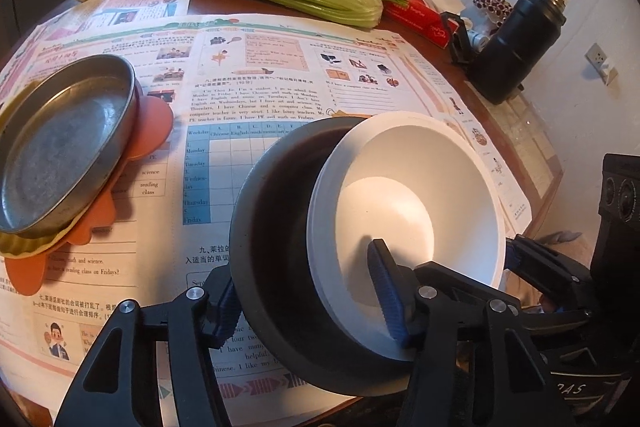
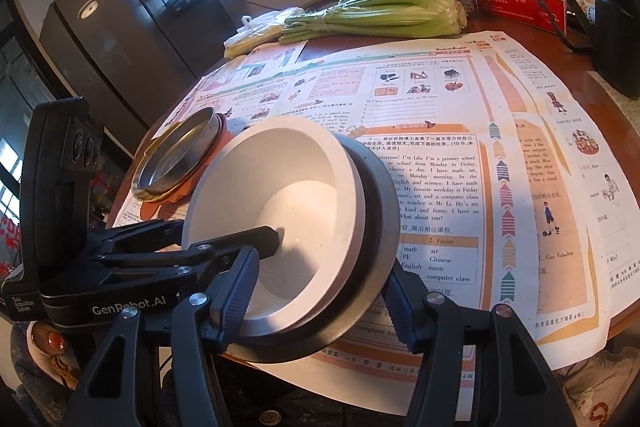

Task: Organize plates and bowls
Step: 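Lift the bowl stack with the left tool and carry it toward the steel pan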

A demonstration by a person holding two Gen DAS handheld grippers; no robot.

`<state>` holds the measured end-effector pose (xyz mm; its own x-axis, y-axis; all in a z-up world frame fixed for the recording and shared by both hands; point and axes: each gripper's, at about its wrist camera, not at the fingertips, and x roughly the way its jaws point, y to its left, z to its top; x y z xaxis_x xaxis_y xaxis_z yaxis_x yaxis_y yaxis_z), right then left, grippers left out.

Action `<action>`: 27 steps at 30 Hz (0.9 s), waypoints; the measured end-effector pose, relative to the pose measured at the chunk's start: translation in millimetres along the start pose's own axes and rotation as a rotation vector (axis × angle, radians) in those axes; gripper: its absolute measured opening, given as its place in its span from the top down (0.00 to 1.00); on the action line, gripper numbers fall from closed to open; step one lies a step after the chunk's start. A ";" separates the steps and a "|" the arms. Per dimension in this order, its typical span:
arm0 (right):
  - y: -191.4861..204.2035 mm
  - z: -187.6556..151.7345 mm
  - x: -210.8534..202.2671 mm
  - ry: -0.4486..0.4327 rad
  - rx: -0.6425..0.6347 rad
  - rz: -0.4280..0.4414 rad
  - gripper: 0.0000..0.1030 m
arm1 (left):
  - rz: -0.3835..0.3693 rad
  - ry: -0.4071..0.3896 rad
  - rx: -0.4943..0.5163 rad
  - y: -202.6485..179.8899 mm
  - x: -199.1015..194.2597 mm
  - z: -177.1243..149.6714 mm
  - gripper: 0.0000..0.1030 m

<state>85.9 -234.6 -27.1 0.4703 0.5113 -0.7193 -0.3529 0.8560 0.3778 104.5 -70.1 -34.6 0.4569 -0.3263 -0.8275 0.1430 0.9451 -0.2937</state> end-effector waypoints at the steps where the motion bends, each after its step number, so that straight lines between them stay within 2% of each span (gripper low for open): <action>1: 0.5 0.1 0.0 0.000 0.000 0.000 0.42 | 0.000 0.000 -0.001 0.3 0.0 -0.2 0.43; 13: 11.0 6.1 0.9 -0.006 0.002 0.022 0.41 | -0.003 -0.040 -0.012 9.4 -18.4 1.0 0.43; 27: 68.3 38.7 2.8 -0.037 -0.095 0.057 0.41 | 0.017 -0.158 -0.050 49.4 -75.5 16.1 0.43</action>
<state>94.4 -171.7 19.2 0.4761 0.5630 -0.6755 -0.4542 0.8152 0.3594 91.3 1.5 21.1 0.5921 -0.2996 -0.7481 0.0918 0.9474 -0.3068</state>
